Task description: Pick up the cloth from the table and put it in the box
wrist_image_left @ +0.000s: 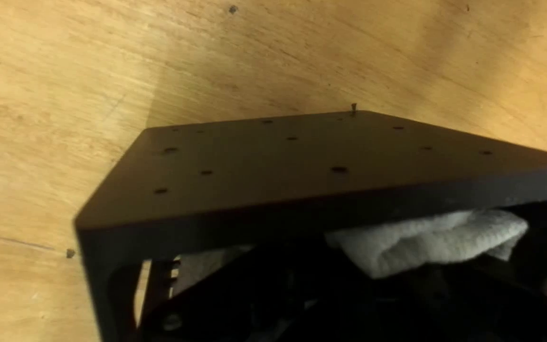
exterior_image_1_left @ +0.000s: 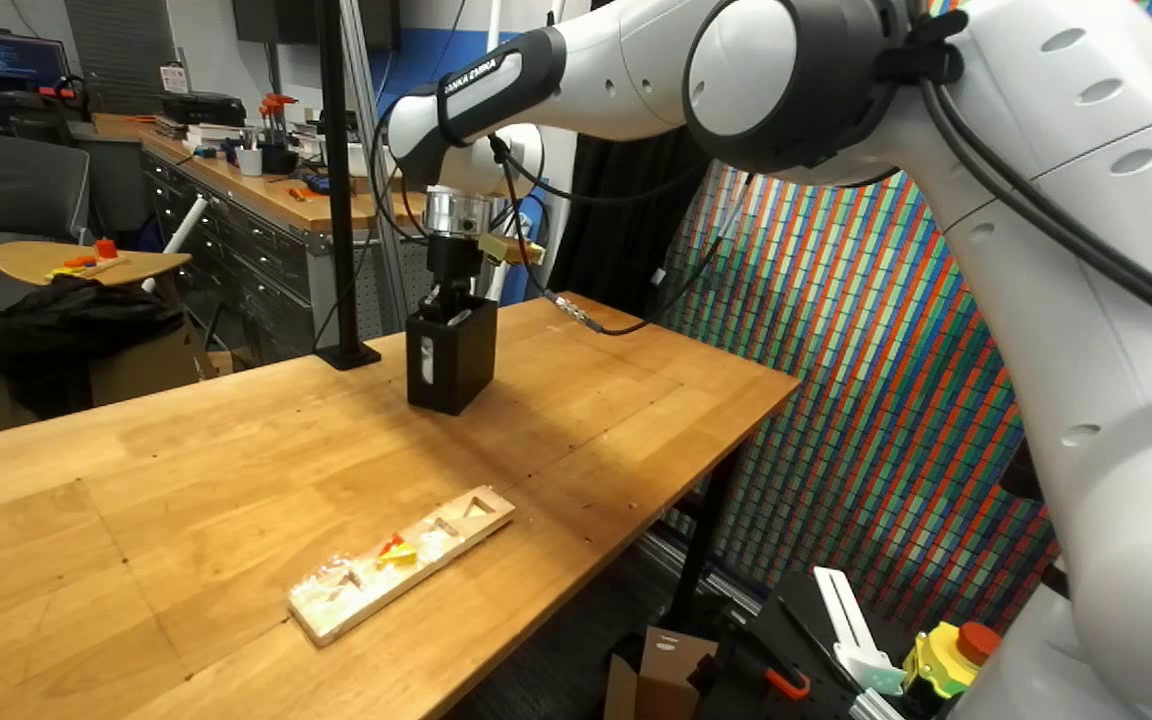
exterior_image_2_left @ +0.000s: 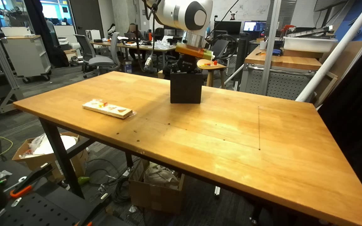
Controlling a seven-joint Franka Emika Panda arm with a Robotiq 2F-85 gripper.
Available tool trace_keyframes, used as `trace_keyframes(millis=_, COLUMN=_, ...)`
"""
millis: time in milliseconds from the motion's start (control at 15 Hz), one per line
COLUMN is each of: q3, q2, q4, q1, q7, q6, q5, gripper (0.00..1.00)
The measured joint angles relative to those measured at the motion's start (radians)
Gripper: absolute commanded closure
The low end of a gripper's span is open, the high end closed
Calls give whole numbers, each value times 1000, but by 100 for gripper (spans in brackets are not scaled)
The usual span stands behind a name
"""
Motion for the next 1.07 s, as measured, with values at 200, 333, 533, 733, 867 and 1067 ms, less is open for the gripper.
trace_keyframes(millis=200, q3=3, q2=-3, q4=6, q1=1, q7=0, q6=-5, q5=0, gripper=100)
trace_keyframes(millis=333, q3=3, q2=-15, q4=8, q1=2, q7=0, q6=-6, q5=0, gripper=100)
trace_keyframes(millis=533, q3=3, q2=-46, q4=9, q1=4, q7=1, q6=-13, q5=0, gripper=100)
trace_keyframes(millis=733, q3=3, q2=-88, q4=7, q1=8, q7=3, q6=-30, q5=-2, gripper=100)
trace_keyframes(millis=867, q3=3, q2=-114, q4=4, q1=12, q7=5, q6=-41, q5=-7, gripper=100)
trace_keyframes(millis=1067, q3=2, q2=-145, q4=-9, q1=16, q7=6, q6=-49, q5=-13, gripper=100)
